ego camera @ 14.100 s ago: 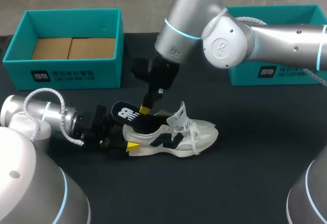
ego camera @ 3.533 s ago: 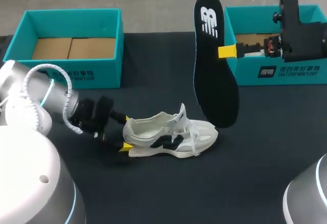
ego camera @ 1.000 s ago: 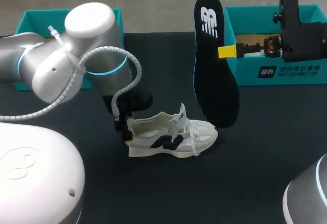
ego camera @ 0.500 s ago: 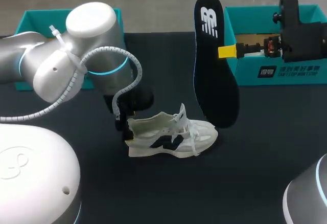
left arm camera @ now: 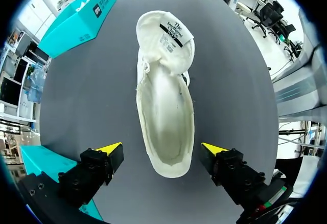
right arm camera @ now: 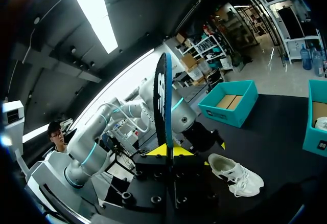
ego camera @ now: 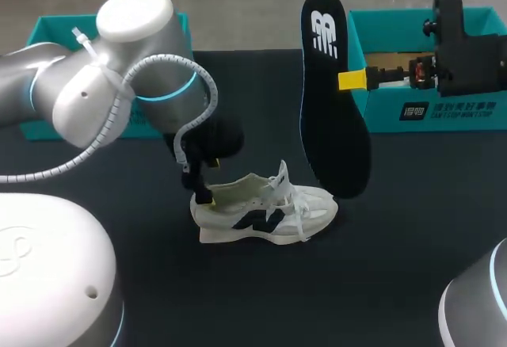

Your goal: Take the shoe out of the shoebox, open the shoe tongue, remove and reinsert the insole, then place the shoe into the shoebox

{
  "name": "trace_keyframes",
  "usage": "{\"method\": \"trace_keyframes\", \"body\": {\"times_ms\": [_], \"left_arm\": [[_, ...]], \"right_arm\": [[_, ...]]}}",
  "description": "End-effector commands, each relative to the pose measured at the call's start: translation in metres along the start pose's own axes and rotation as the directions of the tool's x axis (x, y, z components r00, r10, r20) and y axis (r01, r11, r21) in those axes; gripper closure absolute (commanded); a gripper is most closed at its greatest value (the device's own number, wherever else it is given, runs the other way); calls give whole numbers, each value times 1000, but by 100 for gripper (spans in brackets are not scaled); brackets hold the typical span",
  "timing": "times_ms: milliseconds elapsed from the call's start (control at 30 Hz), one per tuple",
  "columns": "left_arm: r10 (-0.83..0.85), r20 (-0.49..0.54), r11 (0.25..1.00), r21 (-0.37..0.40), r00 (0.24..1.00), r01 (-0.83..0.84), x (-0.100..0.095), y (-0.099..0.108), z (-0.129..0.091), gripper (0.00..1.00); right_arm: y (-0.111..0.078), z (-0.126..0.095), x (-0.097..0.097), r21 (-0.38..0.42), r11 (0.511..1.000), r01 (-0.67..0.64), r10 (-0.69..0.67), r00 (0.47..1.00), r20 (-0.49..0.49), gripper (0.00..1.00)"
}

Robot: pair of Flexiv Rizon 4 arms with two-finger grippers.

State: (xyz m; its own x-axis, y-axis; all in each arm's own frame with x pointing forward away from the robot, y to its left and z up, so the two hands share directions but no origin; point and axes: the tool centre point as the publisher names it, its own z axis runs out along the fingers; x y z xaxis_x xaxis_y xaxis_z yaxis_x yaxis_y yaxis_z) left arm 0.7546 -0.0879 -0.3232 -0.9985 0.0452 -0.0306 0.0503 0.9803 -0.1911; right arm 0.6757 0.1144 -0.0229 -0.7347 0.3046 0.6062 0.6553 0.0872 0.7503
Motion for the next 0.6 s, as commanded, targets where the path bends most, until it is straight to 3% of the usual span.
{"method": "trace_keyframes", "body": {"times_ms": [33,367,433,533,600], "left_arm": [[26,-17,1000,3,1000,-26,-10,-12,1,0],[67,-33,998,-6,997,-67,-29,-42,20,0],[62,-37,998,-9,997,-62,-34,-46,26,9],[61,-42,998,-6,997,-62,-40,-50,32,9],[62,-43,998,-5,997,-62,-42,-53,36,16]], "right_arm": [[0,2,-1,2,1000,-2,2,1000,1,100],[0,2,-1,2,1000,-2,2,1000,1,100],[0,2,-1,2,1000,-2,2,1000,1,100],[0,2,-1,2,1000,-2,2,1000,1,100],[0,2,-1,2,1000,-2,2,1000,1,100]]}}
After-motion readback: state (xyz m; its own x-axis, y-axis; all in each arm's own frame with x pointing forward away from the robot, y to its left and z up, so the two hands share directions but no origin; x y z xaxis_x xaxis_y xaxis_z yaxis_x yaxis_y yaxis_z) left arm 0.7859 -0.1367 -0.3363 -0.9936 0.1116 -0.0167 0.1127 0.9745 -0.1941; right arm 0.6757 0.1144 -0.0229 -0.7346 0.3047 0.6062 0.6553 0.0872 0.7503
